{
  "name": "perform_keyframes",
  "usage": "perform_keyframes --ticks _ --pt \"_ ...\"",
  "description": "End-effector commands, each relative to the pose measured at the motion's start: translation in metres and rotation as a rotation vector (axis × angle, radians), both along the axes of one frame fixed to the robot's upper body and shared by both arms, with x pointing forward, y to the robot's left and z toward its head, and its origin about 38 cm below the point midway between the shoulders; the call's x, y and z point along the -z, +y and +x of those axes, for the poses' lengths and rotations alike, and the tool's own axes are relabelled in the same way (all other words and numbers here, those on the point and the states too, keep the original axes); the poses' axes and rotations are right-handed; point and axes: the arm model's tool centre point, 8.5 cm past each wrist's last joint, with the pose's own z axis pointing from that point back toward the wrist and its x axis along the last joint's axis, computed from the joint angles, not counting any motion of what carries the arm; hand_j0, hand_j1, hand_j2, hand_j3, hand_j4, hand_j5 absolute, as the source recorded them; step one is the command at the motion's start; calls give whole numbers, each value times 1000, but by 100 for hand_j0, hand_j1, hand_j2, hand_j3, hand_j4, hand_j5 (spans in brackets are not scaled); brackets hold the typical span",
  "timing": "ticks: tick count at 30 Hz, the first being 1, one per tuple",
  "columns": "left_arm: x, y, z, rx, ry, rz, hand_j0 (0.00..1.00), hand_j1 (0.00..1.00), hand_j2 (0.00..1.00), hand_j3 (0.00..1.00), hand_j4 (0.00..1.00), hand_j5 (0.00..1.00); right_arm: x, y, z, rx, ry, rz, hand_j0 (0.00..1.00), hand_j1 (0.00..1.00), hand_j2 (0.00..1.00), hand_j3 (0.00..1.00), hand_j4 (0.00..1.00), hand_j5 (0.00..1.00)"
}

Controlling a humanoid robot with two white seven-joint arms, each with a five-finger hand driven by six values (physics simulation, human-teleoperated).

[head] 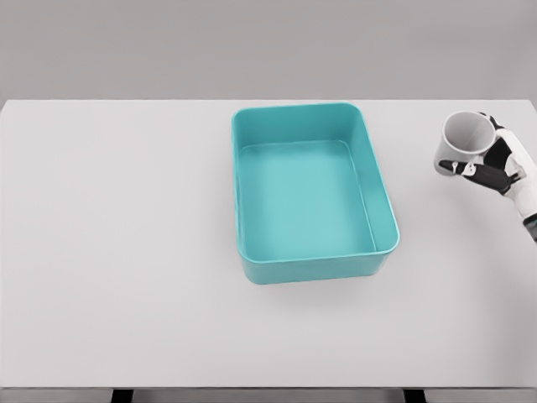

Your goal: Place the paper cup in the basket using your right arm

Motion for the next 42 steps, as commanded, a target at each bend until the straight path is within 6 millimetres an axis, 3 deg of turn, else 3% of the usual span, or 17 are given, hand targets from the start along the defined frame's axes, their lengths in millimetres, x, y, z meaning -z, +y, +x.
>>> perform_keyframes --ticks 1,8,12,26,38,41,42 --pt "0 0 0 0 0 1 100 100 100 100 100 100 -16 12 3 -38 -46 -13 52 52 52 52 52 52" --pt "0 0 0 0 0 1 100 100 100 100 100 100 -26 24 4 -67 -75 -54 52 52 52 52 52 52" --pt "0 0 0 0 0 1 100 100 100 100 100 100 -34 44 9 -114 -90 -99 52 52 52 52 52 52" --pt "0 0 0 0 0 -1 100 100 100 100 100 100 -62 78 12 -202 -175 -245 52 52 52 52 52 52" --pt "0 0 0 0 0 -1 100 100 100 100 100 100 -93 130 22 -313 -274 -381 52 52 52 52 52 52" --pt "0 0 0 0 0 1 100 100 100 100 100 100 -92 144 25 -338 -278 -445 52 52 52 52 52 52" --pt "0 0 0 0 0 1 100 100 100 100 100 100 -101 150 25 -348 -305 -478 52 52 52 52 52 52"
